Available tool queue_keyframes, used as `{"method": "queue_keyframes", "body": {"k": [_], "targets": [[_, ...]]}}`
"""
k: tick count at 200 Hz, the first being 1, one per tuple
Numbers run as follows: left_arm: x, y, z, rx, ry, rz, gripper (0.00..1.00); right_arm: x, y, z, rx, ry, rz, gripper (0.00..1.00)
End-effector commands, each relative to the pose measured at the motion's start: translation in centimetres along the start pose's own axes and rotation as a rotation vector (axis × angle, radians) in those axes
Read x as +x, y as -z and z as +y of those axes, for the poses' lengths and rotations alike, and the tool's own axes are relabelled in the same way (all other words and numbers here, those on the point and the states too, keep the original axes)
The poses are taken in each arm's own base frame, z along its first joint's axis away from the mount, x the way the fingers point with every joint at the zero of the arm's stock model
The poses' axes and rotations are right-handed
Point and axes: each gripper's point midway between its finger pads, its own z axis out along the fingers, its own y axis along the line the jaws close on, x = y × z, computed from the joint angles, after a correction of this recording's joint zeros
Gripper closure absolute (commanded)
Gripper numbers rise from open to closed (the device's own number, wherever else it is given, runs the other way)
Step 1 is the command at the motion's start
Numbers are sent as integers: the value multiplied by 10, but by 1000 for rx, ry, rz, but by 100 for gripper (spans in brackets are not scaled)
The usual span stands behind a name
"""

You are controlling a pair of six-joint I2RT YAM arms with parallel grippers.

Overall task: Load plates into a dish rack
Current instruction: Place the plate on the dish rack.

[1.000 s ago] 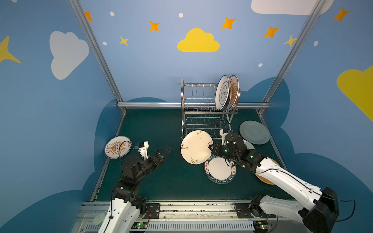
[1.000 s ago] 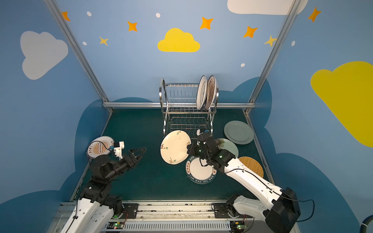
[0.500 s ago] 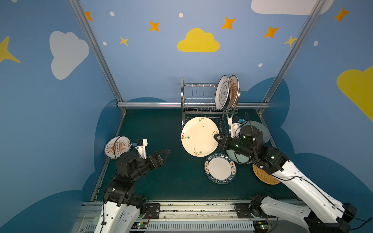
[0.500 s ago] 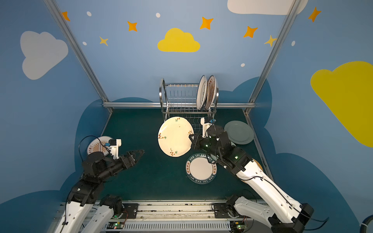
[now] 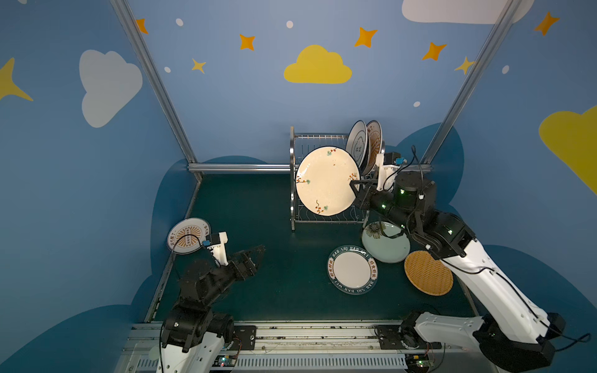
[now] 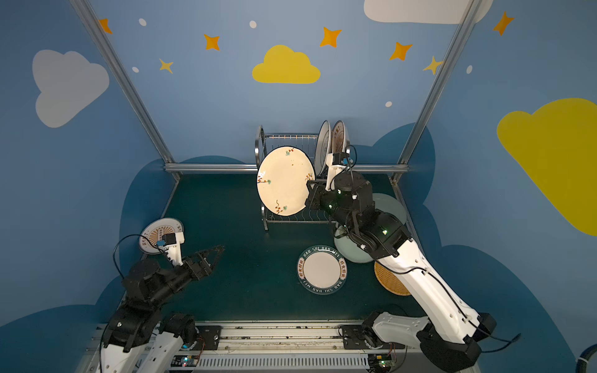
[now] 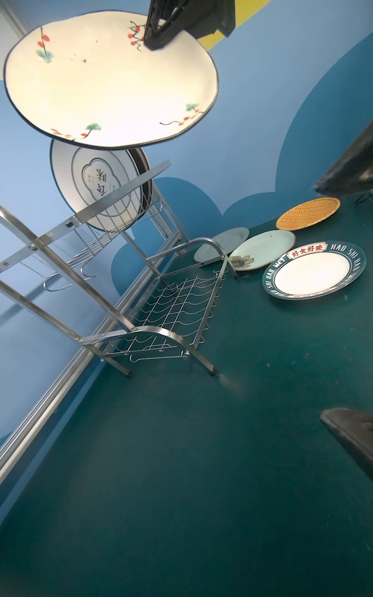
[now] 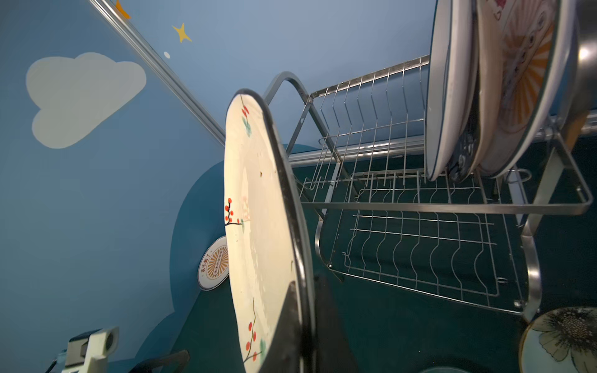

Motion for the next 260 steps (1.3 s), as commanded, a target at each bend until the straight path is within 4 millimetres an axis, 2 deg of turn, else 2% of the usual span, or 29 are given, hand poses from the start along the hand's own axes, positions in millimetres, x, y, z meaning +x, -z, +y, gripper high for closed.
{"method": "queue_keyframes", "body": {"k": [1, 56, 113, 144, 181, 260], "targets": [[-11, 8, 7, -49, -4, -72, 0, -75, 21, 13, 2, -13, -251, 100], [-7, 4, 1, -12, 8, -40, 0, -121, 6, 5, 147, 65, -346, 100], [-8, 2, 1, -3, 12, -37, 0, -150, -10, -14, 294, 190, -412, 100], [-9, 1, 2, 1, 22, -35, 0, -155, -23, -27, 394, 263, -400, 100], [-11, -1, 4, -3, 31, -35, 0, -160, -31, -33, 459, 322, -407, 100], [-12, -2, 4, 0, 42, -33, 0, -157, -56, -39, 564, 421, -396, 100]]}}
